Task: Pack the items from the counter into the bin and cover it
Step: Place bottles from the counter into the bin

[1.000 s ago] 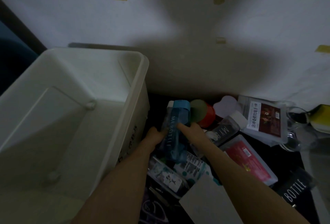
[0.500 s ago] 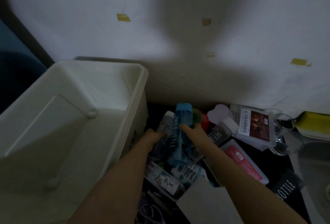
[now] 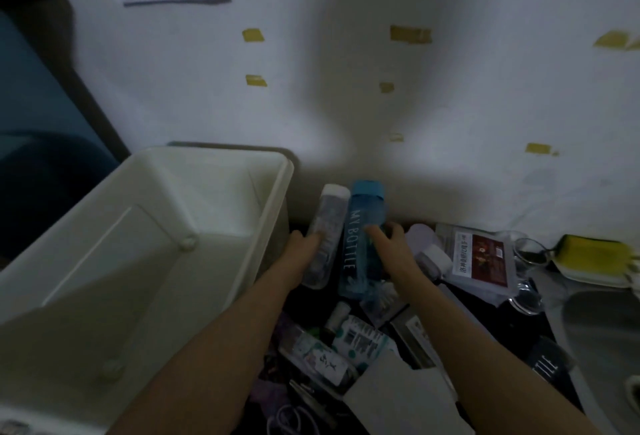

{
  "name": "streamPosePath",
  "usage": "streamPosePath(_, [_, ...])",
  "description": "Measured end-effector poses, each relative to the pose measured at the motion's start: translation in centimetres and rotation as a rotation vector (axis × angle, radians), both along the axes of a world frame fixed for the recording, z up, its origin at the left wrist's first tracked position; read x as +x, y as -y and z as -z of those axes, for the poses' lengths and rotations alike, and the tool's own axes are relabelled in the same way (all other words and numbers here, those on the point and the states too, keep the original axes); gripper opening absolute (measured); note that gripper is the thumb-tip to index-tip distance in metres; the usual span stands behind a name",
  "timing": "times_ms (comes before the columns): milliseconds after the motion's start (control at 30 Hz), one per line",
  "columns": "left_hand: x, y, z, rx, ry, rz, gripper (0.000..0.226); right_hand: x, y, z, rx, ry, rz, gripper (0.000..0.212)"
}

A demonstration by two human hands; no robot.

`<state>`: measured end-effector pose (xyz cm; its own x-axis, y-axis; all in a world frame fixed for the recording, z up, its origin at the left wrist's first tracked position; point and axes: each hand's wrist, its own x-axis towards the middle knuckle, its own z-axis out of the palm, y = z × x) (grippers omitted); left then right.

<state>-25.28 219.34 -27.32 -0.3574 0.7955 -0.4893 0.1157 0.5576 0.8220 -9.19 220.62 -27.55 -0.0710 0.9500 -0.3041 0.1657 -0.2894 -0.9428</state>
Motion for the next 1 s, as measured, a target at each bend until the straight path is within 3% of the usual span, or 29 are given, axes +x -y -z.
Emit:
streamPosePath(167, [0.6,0.0,-2.8,0.199,0.169,-0.038,0.046,0.3,0.3,-3.1,0.029,-0.248,0.13,0.052])
streamPosePath(300, [0.1,0.8,-5.7,0.373,0.32,-0.013,0.023,0.0,0.4,-6.1,0.086,-0.36,0.109,0.025])
streamPosePath(367, [-0.4,1.5,-6.8,0.435,0.291,0.026,0.018,-1.0,0.7,-7.5,0.106,-0.387,0.088,0.025])
streamPosePath(467, [-0.7,2.0,-8.3,0.52,0.221,0.018,0.023,-2.6,1.3,-9.0,0.12,-0.453,0.058,0.052])
streamPosePath(533, [-1.5,2.4,-9.5,0.534,0.18,-0.059,0.03,-3.9,1.8,-9.9,0.181,-0.451,0.042,0.057])
streamPosePath(667, [-4.5,3.8,-11.0,0.562,0.176,0.035,0.028,-6.6,2.5,-11.6,0.241,-0.461,0.014,0.068])
streamPosePath(867, [-10.8,5.2,-11.9,0.578,0.096,-0.01,0.04,-12.2,4.0,-12.8,0.292,-0.433,-0.079,0.064])
streamPosePath(1000, [-15.5,6.2,-11.4,0.523,0.082,-0.059,0.04,-16.8,4.9,-12.7,0.294,-0.376,-0.119,0.048])
